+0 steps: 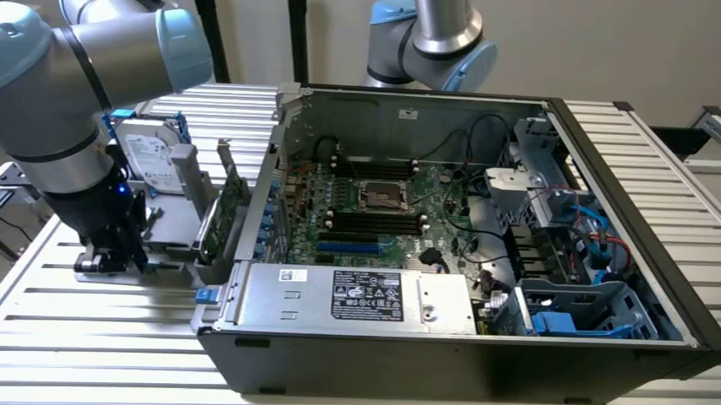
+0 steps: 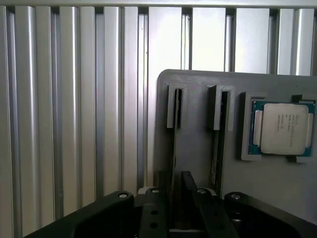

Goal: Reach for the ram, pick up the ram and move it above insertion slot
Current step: 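Pick up the ram and move it above insertion slot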

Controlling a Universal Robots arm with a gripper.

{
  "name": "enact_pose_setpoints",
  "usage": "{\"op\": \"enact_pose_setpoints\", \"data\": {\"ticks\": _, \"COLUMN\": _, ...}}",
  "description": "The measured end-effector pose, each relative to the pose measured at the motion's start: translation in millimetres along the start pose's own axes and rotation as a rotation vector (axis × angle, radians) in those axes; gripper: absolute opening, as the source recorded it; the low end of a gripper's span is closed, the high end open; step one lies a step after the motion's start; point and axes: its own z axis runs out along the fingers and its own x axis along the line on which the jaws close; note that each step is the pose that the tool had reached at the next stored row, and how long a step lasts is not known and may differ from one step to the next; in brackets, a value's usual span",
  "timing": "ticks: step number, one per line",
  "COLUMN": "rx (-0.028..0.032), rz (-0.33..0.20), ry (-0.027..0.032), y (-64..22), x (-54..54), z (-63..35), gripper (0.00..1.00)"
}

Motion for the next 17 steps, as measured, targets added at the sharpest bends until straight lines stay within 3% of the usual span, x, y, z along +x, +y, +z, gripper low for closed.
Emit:
{"op": "enact_pose_setpoints", "data": {"ticks": 1, "rx": 0.0000, "rz": 0.000, "ry": 0.0000, "y": 0.1, "x": -0.1, "z": 0.1, "gripper": 0.28}}
{"op": "enact_pose_setpoints", "data": {"ticks": 2, "rx": -0.0001, "rz": 0.000, "ry": -0.0001, "y": 0.1, "x": -0.2, "z": 0.2, "gripper": 0.21}}
{"op": "enact_pose_setpoints", "data": {"ticks": 8, "rx": 0.0000, "rz": 0.000, "ry": 0.0000, "y": 0.1, "x": -0.2, "z": 0.3, "gripper": 0.19}}
{"op": "enact_pose_setpoints", "data": {"ticks": 9, "rx": 0.0000, "rz": 0.000, "ry": 0.0000, "y": 0.1, "x": -0.2, "z": 0.3, "gripper": 0.13}}
{"op": "enact_pose_setpoints", "data": {"ticks": 17, "rx": 0.0000, "rz": 0.000, "ry": -0.0001, "y": 0.1, "x": -0.2, "z": 0.3, "gripper": 0.13}}
